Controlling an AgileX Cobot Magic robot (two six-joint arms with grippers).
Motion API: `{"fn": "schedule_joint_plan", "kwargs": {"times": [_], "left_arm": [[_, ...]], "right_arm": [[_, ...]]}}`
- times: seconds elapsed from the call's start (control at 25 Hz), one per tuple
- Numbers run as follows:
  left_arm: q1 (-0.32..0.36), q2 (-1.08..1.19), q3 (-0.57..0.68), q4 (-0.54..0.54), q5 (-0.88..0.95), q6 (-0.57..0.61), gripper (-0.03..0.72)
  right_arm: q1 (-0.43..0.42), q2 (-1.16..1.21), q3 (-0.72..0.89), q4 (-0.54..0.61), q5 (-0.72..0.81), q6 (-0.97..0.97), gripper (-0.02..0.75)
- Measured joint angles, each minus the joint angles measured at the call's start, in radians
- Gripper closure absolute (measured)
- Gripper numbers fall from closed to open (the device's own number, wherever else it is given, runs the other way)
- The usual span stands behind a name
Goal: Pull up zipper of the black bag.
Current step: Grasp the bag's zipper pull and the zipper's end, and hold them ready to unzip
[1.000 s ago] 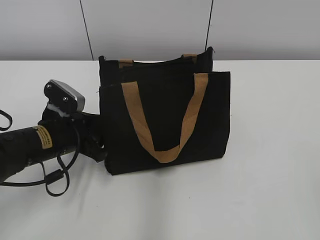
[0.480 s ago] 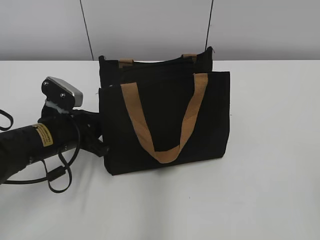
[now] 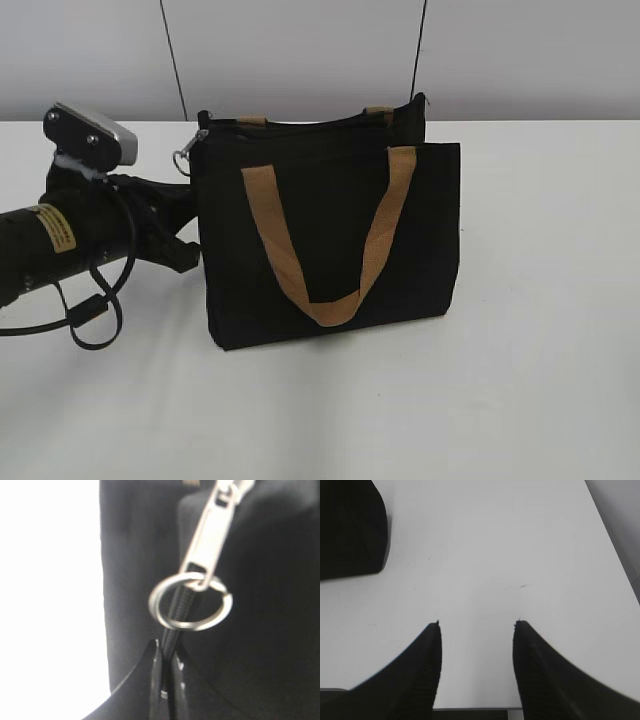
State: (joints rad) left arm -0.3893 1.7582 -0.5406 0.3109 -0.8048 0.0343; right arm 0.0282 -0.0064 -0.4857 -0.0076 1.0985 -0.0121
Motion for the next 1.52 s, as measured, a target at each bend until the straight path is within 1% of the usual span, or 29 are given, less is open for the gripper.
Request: {"fn": "schedule_joint_plan", "kwargs": {"times": [0.48,0.92,1.04,1.12,1.24,1.32,1.52], "left_arm": [[-0.001,-0.215,0.001,0.016,0.074,-0.002,0.695],[-0.001,-0.276,0.001,0.048,0.094,-0.028,0.695],[-0.001,-0.276,0.001,0.049,0.095,-0.053,0.695],[-0.001,-0.278,0.001,0.050,0.097,-0.059,0.695],[-0.001,-0.284,0.001,0.050,0.101,-0.066,0.695],[-0.001,-0.289,0.001,0.050,0.100,-0.068,0.695],[-0.001,-0.290,0.001,0.051,0.101,-0.096,0.695]], "right_arm": [[0.000,0.000,0.000,0.000,0.000,0.000,0.371],[0.000,0.000,0.000,0.001,0.000,0.000,0.372],[0.000,0.013,0.000,0.024,-0.002,-0.029,0.372],[0.000,0.068,-0.005,0.077,-0.012,-0.095,0.372],[0.000,0.171,-0.016,0.193,-0.057,-0.243,0.372],[0.000,0.260,-0.016,0.298,-0.111,-0.370,0.372],[0.011,0.495,-0.040,0.508,-0.219,-0.631,0.372]]}}
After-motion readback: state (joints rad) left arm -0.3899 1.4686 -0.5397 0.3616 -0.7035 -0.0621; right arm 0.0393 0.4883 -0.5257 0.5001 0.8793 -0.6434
